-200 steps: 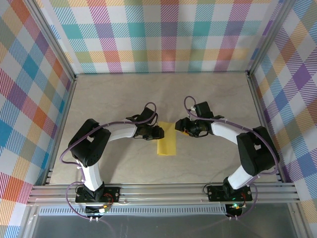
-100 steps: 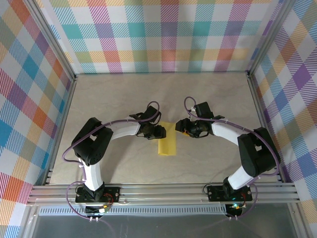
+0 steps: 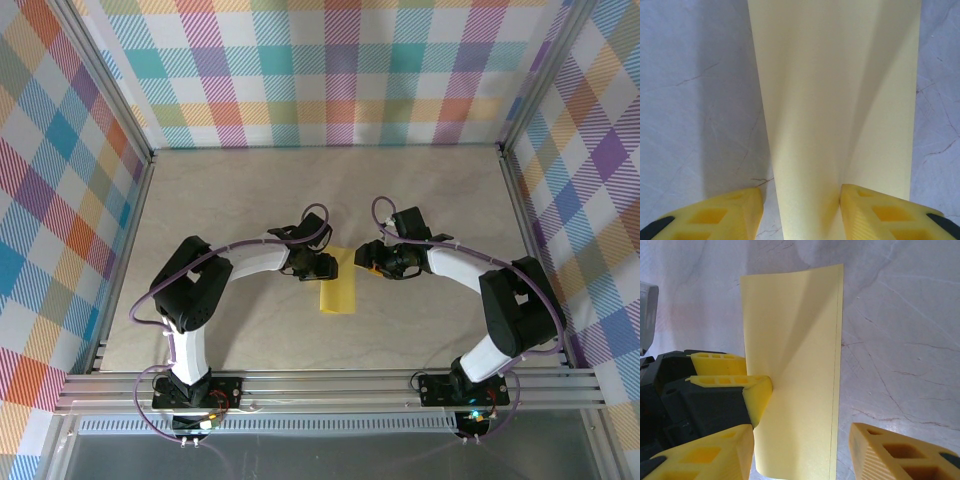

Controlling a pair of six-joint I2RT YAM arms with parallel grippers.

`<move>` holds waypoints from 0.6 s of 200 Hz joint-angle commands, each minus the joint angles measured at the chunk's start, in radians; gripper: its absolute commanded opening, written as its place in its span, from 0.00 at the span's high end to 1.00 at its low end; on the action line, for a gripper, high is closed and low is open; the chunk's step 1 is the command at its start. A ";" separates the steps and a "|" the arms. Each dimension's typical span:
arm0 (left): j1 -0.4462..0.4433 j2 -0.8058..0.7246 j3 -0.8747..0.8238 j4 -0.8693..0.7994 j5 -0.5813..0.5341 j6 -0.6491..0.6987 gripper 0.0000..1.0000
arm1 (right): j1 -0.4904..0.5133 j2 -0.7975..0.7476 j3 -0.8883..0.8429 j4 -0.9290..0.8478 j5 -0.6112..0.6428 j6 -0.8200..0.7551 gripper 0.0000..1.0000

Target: Fold a paper plane with a square sheet of paper (fold left side to right side)

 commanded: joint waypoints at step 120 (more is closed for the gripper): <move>-0.028 0.119 0.022 -0.030 0.008 -0.016 0.51 | -0.001 0.021 -0.012 0.010 -0.026 -0.005 0.47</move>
